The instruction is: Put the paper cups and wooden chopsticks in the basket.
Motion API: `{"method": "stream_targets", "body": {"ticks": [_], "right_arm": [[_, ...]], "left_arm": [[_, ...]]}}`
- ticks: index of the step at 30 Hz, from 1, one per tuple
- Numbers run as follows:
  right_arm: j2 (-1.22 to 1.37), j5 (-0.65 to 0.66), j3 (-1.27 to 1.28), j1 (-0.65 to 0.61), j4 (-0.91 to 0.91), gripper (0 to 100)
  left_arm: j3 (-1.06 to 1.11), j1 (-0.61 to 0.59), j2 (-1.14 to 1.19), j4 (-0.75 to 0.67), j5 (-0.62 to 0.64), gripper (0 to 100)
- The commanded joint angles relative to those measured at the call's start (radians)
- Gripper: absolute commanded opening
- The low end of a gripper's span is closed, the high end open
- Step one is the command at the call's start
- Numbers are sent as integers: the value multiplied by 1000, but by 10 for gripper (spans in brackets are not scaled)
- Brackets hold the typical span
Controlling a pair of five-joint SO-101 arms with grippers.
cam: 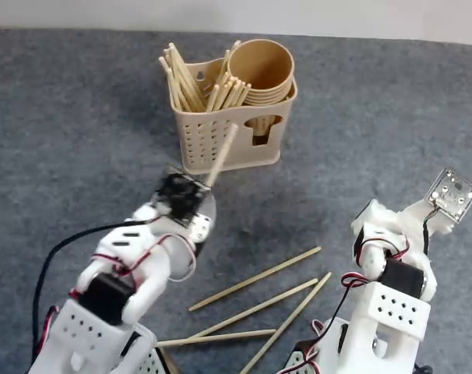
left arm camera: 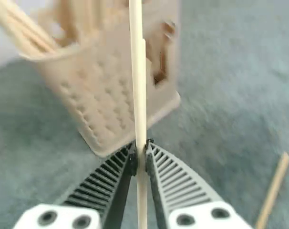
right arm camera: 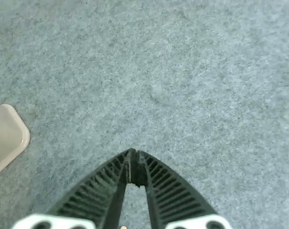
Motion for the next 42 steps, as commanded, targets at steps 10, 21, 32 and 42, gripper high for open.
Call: {"method": "stream_targets", "body": {"ticks": [10,21,32,42], "right_arm": [[-22,-2,-8,-19,-21,9],[-22,-2,-8,-18,-21,9],[-22,-2,-8,-19,-21,9],[-22,-2,-8,-21,-21,9]], "left_arm": [[-2,-97,-202,-160,9,6],[-5,-171,-246,-428,5,6],[-24,-163,-189,-667,6,6],[-355,-171,246,-732,5,6]]}}
